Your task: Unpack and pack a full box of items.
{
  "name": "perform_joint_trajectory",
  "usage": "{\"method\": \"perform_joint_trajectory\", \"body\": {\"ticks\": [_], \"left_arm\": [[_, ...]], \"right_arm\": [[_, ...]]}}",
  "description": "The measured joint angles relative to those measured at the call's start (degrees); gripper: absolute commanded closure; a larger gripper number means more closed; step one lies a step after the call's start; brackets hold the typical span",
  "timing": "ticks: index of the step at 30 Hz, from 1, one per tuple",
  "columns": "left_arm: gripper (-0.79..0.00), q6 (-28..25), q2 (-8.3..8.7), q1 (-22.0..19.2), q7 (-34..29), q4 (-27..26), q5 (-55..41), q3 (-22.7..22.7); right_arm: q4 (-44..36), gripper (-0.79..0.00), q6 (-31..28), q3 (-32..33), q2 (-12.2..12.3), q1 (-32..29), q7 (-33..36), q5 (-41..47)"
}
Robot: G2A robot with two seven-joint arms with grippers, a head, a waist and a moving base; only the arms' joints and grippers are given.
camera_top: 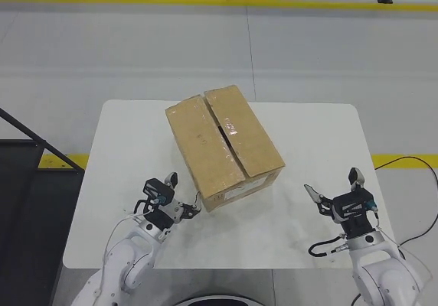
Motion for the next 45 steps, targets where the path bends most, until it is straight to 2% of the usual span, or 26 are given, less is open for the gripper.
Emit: {"method": "perform_joint_trajectory", "body": {"ticks": [20, 33, 41, 45], "left_arm": [[-0.785, -1.58, -0.77, -3.83, -2.0, 1.38, 0.6, 4.79], [-0.785, -4.91, 0.07, -1.81, -1.51, 2.59, 0.23, 0.43], [-0.785, -4.45, -0.32, -3.78, -1.25, 3.59, -0.06, 2.38], [-0.785, -2.4, -0.76, -5.03, -1.93, 4.4, -0.09, 4.13]], "right_arm": [[0.0, -0.785, 0.0, 0.0, 0.0, 0.0, 0.0, 0.0], [0.0, -0.785, 0.0, 0.0, 0.0, 0.0, 0.0, 0.0], [0.0, -0.785, 0.0, 0.0, 0.0, 0.0, 0.0, 0.0], [0.0, -0.785, 0.0, 0.0, 0.0, 0.0, 0.0, 0.0]]}}
